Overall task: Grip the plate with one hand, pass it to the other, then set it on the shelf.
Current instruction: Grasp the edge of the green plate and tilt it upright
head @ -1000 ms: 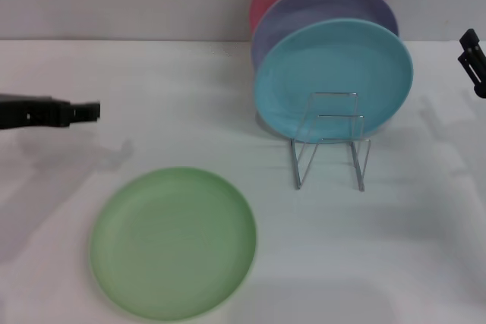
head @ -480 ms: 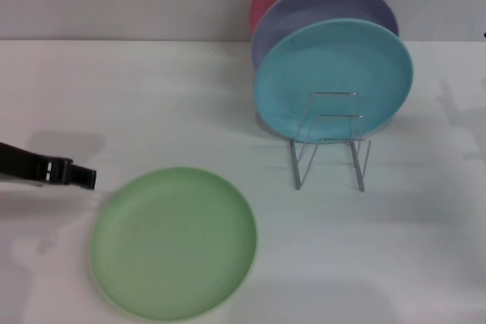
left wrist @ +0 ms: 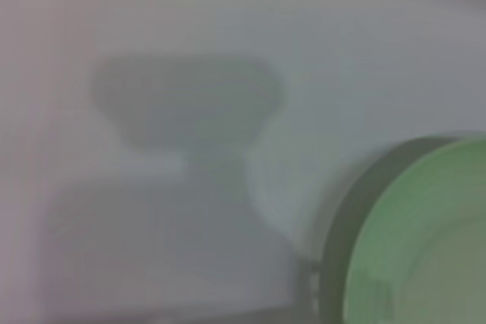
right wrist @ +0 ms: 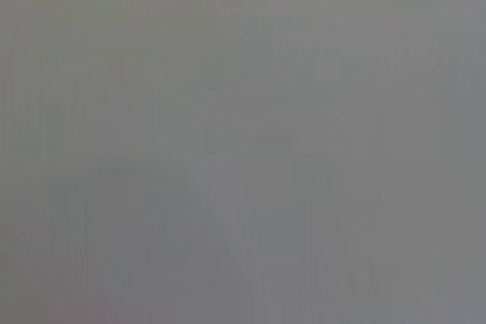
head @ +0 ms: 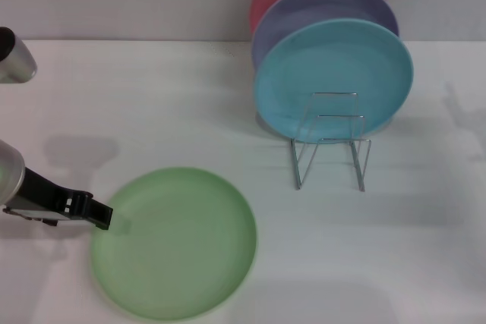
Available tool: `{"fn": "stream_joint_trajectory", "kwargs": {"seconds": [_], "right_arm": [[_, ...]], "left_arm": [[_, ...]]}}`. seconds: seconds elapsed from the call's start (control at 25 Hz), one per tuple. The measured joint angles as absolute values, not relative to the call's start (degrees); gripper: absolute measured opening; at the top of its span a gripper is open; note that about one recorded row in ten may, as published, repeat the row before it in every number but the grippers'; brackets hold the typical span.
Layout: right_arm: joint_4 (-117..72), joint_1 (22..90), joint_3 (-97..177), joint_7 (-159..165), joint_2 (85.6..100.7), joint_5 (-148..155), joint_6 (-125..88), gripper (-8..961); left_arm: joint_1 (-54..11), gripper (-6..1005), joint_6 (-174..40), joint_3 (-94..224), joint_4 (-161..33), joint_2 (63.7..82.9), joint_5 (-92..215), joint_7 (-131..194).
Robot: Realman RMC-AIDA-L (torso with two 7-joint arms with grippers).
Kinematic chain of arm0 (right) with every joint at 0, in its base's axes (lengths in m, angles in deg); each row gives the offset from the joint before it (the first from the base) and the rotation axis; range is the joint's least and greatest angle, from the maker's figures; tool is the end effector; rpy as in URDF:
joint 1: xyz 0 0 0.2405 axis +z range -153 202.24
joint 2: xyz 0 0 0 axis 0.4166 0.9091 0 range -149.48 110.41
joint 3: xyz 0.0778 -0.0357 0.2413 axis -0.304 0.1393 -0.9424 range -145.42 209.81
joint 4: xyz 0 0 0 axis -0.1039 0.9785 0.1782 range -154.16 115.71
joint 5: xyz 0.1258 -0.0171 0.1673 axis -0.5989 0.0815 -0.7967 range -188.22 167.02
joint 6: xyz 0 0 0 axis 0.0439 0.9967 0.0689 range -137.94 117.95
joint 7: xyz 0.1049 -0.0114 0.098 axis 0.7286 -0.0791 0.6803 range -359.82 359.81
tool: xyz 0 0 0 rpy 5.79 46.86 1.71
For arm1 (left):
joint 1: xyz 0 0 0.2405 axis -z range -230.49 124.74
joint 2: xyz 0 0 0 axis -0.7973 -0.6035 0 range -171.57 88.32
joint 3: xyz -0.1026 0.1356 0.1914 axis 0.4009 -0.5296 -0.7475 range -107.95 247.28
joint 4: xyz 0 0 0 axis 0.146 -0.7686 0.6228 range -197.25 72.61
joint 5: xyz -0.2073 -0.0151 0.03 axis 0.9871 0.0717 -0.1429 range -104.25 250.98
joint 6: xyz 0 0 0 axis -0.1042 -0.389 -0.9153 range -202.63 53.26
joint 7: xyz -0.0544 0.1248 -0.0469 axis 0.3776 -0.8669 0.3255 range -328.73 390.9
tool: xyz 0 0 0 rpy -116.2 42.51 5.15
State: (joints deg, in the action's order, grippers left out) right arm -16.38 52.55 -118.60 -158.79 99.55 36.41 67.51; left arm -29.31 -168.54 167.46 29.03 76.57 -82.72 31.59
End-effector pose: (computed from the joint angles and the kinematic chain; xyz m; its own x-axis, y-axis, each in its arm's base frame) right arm 0.3322 0.3372 0.0396 0.6037 0.2212 -0.7659 -0.7713 -0.0806 -0.6313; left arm -0.2123 0.3210 0.0332 0.3127 0.9462 0.0830 0.7688 -0.2008 -0.6071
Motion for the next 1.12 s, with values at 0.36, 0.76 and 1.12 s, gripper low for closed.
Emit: {"fn": "stream_joint_trajectory", "kwargs": {"seconds": [0.36,0.76,1.12], "right_arm": [[-16.3,51.8,-118.6,-158.8,99.55,36.4,68.1,779],[-16.3,51.7,-118.6,-158.7,99.55,36.4,68.1,780],[-16.3,51.7,-118.6,-158.7,99.55,36.4,68.1,779]], "left_arm": [[-27.5,797,-168.4,166.7,24.7,76.60,-82.8,32.9],[-25.5,796,-166.6,165.3,19.7,76.67,-84.2,33.1],[-24.6,796,-165.5,165.2,17.9,76.68,-84.2,32.9]]}}
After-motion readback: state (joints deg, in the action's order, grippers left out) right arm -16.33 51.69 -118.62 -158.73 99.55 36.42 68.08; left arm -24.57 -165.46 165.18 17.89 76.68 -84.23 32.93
